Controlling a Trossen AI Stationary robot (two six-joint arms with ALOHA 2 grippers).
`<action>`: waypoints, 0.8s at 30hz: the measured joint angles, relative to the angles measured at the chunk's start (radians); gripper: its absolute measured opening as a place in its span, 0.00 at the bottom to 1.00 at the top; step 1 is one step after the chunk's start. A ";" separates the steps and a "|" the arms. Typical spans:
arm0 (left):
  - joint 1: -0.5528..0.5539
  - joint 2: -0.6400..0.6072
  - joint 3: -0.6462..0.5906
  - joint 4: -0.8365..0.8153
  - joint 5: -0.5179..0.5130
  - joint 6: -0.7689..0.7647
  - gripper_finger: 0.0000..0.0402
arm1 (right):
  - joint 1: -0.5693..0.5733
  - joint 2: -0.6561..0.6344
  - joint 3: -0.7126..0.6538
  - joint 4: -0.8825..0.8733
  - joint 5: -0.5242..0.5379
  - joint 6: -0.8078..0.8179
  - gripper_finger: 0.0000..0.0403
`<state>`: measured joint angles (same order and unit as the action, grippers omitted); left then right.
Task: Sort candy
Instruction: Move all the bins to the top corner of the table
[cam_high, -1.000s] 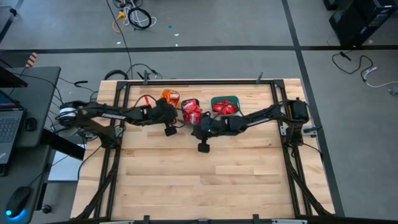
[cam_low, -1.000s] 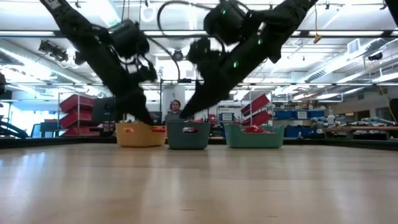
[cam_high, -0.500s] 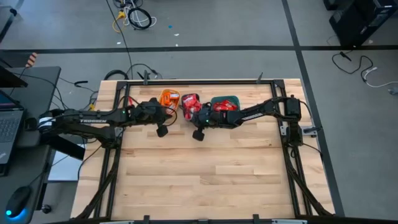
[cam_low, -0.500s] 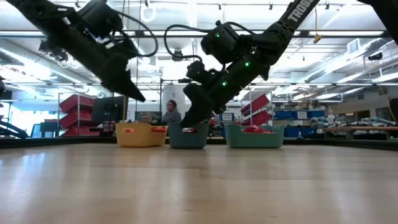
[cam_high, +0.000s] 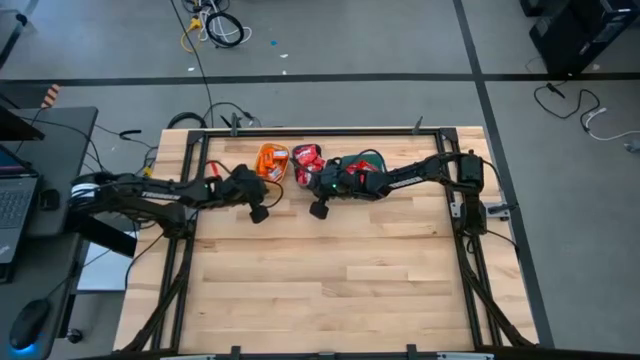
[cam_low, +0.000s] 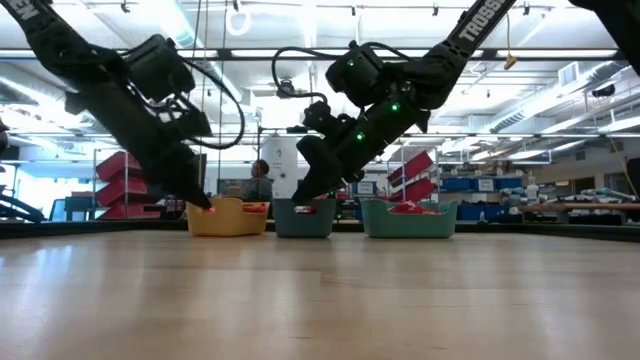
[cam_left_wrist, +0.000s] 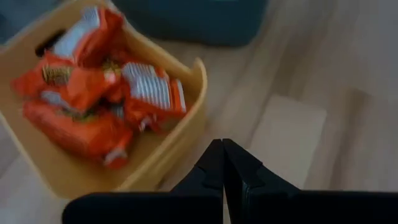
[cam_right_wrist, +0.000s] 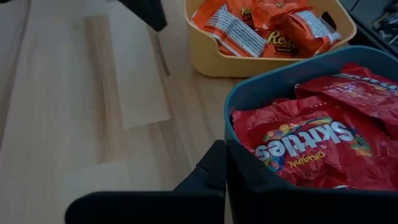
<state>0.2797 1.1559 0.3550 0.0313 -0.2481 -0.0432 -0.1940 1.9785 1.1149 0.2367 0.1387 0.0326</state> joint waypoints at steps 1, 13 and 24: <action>0.005 0.016 0.000 0.031 -0.005 0.011 0.00 | 0.000 0.000 0.000 -0.001 0.000 -0.004 0.00; 0.118 0.233 0.002 0.330 -0.013 0.016 0.00 | 0.044 -0.177 0.000 -0.316 0.056 -0.025 0.00; 0.175 0.259 0.002 0.430 0.027 0.040 0.00 | 0.052 -0.397 -0.011 -1.003 0.234 0.209 0.00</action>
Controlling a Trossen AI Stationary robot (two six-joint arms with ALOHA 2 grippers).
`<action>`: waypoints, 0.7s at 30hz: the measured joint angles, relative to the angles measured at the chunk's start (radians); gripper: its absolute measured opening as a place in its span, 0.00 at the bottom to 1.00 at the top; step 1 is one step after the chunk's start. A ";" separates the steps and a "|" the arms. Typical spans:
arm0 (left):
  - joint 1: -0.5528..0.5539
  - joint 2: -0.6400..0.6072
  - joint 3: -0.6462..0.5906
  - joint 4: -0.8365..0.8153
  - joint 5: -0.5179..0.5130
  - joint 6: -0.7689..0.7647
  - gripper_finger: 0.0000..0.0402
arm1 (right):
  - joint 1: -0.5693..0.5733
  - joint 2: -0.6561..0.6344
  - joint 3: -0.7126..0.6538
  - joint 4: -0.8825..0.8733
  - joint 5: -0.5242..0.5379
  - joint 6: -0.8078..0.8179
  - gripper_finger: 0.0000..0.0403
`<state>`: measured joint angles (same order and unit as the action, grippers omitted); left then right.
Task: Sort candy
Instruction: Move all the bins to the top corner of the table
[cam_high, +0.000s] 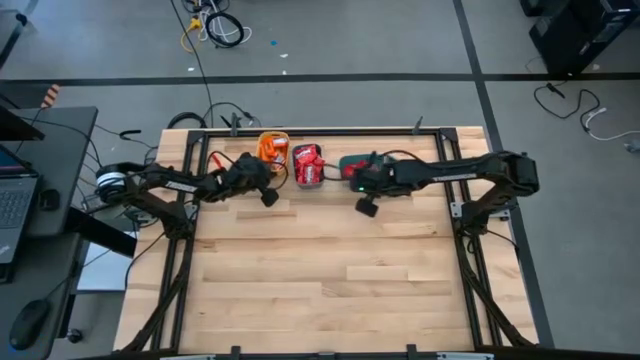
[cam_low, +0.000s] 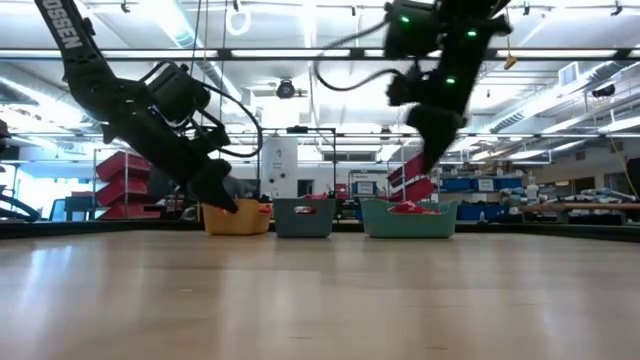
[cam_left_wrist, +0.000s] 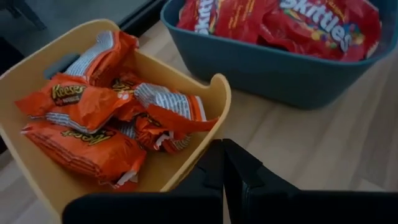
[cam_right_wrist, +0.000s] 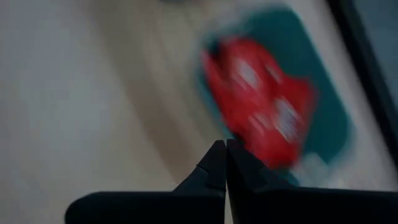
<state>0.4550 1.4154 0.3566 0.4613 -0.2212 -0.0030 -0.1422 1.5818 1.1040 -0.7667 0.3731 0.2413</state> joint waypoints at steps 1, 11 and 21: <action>0.003 -0.003 0.000 0.000 0.007 0.002 0.00 | -0.004 -0.016 -0.012 -0.041 0.034 0.034 0.00; 0.000 -0.011 0.000 -0.005 0.115 -0.001 0.00 | -0.159 -0.202 -0.310 -0.028 0.068 0.264 0.00; -0.149 -0.011 0.000 0.066 0.322 0.043 0.00 | -0.204 -0.184 -0.530 0.425 -0.115 0.248 0.00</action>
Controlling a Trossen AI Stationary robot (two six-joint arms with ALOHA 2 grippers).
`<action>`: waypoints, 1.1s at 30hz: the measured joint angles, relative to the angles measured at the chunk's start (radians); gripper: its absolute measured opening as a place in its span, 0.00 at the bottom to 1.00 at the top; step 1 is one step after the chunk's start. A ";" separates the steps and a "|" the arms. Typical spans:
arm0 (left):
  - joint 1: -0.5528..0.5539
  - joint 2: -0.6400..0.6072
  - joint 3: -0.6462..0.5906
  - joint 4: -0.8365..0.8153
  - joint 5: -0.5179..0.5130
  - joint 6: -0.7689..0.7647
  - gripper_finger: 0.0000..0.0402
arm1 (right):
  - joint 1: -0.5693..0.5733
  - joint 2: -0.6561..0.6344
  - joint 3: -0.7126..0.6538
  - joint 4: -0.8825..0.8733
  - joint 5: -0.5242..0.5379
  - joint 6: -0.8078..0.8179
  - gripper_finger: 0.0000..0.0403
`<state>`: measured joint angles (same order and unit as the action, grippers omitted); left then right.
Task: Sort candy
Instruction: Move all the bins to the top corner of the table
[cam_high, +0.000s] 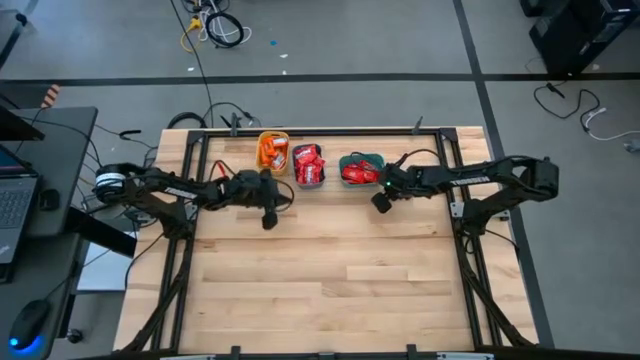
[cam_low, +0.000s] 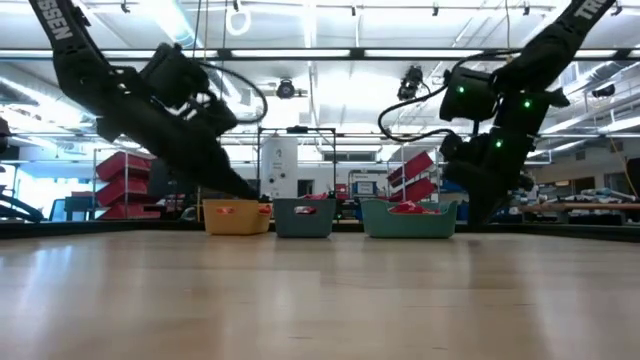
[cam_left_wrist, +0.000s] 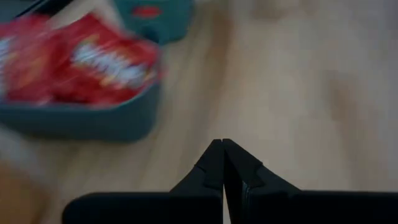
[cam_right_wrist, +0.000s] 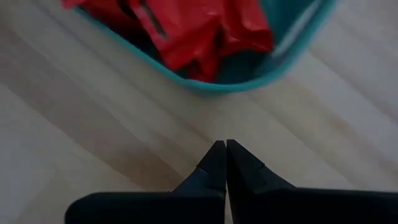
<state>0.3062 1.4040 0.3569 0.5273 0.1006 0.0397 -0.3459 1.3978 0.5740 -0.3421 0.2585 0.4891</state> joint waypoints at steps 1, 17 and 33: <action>-0.023 0.000 0.000 0.016 0.001 -0.007 0.00 | 0.006 0.007 -0.007 0.025 -0.013 0.000 0.00; -0.153 0.109 0.016 0.171 -0.157 -0.130 0.00 | 0.224 -0.009 0.022 0.143 -0.052 0.008 0.00; -0.202 0.360 0.189 0.162 -0.345 -0.097 0.00 | 0.005 -0.154 0.080 -0.121 0.227 -0.067 0.00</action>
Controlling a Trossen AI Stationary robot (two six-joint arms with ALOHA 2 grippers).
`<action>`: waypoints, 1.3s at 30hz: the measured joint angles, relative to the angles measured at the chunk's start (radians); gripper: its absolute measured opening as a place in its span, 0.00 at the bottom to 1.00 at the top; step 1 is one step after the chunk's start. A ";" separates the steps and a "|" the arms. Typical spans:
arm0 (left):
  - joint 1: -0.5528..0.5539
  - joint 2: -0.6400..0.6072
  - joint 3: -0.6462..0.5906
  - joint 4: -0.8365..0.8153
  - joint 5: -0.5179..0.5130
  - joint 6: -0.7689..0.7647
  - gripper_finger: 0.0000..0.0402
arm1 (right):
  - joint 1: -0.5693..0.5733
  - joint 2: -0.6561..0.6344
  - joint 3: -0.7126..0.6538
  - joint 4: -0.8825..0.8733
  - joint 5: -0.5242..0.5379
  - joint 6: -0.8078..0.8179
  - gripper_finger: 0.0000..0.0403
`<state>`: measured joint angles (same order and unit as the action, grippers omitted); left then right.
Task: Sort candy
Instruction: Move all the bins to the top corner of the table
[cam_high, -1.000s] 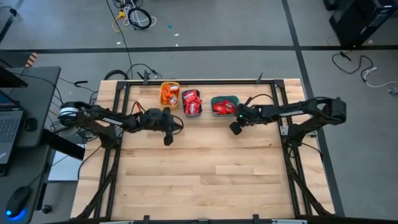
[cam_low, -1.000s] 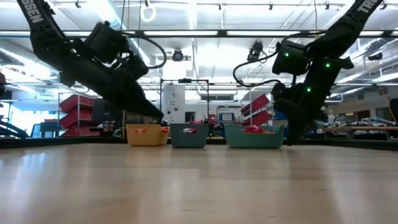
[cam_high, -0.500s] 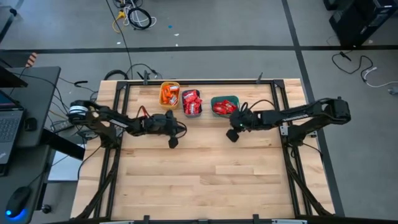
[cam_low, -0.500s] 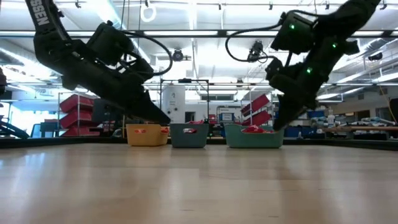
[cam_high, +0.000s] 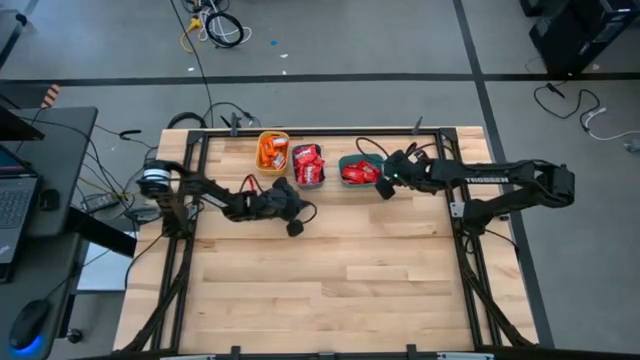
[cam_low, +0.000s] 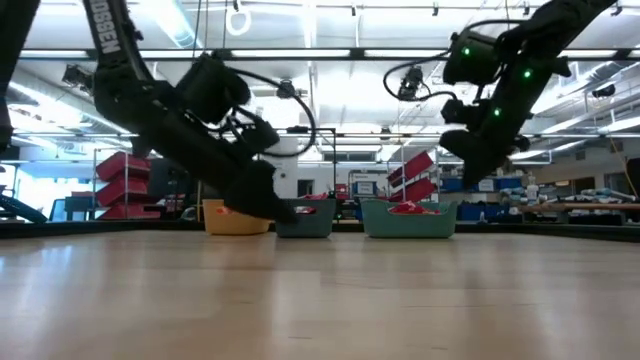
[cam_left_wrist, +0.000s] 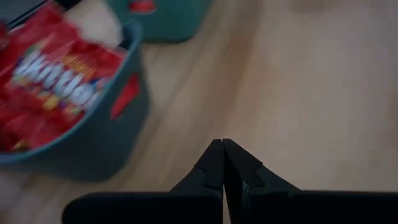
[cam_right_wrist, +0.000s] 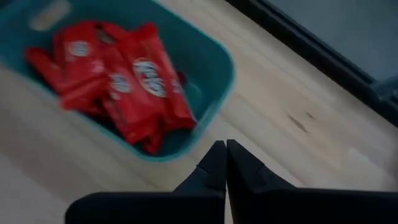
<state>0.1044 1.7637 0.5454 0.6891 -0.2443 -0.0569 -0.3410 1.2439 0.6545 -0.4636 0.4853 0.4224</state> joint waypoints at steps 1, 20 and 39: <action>0.005 0.014 0.004 -0.001 -0.025 -0.005 0.00 | -0.007 0.008 0.000 -0.001 0.001 0.006 0.00; 0.193 0.096 0.049 0.132 -0.085 -0.135 0.00 | 0.027 0.174 0.000 0.128 -0.112 0.054 0.00; 0.135 0.088 0.047 0.252 -0.005 -0.139 0.00 | 0.162 0.093 0.000 0.206 -0.191 0.023 0.00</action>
<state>0.2389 1.8517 0.5926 0.9413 -0.2497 -0.1955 -0.1786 1.3369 0.6544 -0.2573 0.2938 0.4452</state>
